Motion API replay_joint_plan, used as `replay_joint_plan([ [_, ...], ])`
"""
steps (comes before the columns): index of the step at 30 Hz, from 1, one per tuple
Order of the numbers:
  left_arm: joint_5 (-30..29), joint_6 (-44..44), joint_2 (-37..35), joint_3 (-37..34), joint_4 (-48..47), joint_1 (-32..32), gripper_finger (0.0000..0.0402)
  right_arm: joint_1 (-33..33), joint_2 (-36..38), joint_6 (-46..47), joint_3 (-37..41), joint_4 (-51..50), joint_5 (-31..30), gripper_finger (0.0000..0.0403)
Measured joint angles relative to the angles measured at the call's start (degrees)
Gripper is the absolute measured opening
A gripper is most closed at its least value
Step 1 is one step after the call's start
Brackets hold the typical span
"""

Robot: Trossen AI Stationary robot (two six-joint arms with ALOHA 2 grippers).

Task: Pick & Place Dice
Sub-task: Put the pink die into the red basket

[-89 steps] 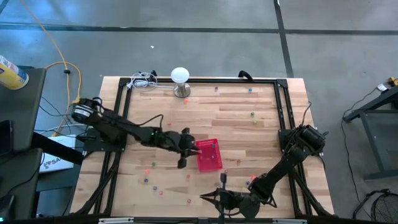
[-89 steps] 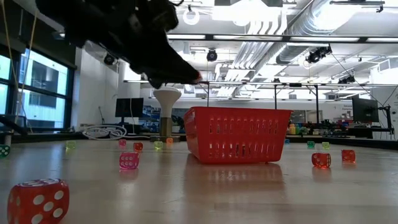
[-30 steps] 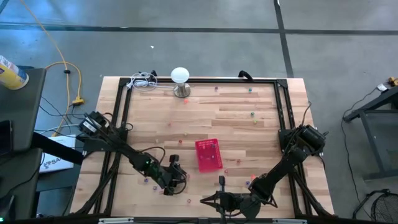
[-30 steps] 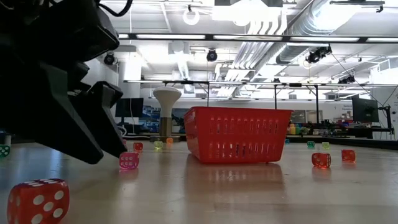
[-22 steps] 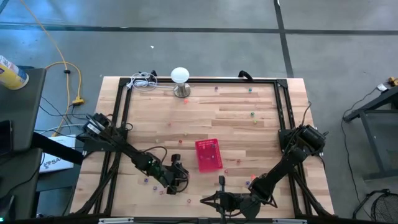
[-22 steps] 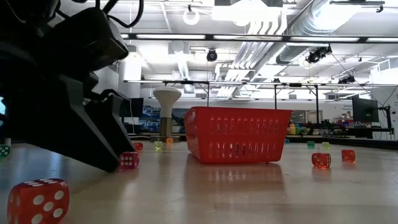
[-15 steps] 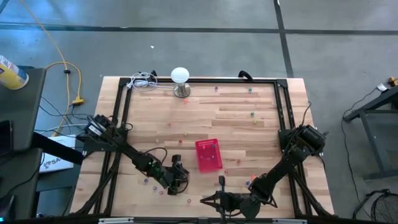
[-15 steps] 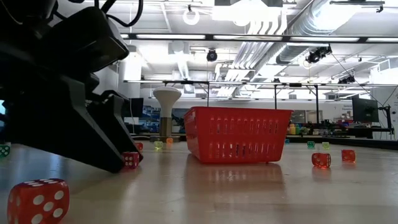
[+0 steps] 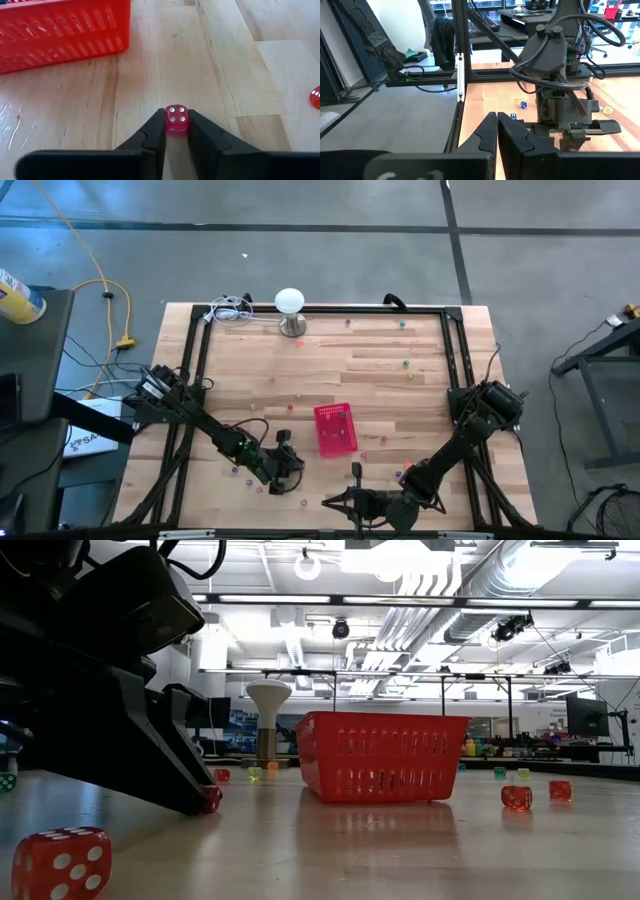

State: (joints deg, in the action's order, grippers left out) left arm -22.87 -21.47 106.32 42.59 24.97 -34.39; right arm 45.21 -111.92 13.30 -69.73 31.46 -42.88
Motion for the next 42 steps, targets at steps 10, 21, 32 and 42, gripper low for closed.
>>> replay_joint_plan([
  [10,0.95,0.63,-2.86,0.61,0.64,0.93,0.0042,0.0,0.0,-0.12,0.0,0.01,-0.01,0.0003],
  [21,0.27,6.64,-10.91,1.31,5.29,12.07,0.0046,0.04,0.0,-2.02,0.02,0.33,-0.97,0.0003],
  [32,4.26,6.75,-9.9,1.27,9.01,18.18,0.0092,0.04,0.0,-3.04,0.04,0.44,-0.64,0.0002],
  [42,3.66,3.82,-9.68,1.27,9.64,18.16,0.0165,0.04,0.0,-3.06,0.04,0.44,-0.64,0.0001],
])
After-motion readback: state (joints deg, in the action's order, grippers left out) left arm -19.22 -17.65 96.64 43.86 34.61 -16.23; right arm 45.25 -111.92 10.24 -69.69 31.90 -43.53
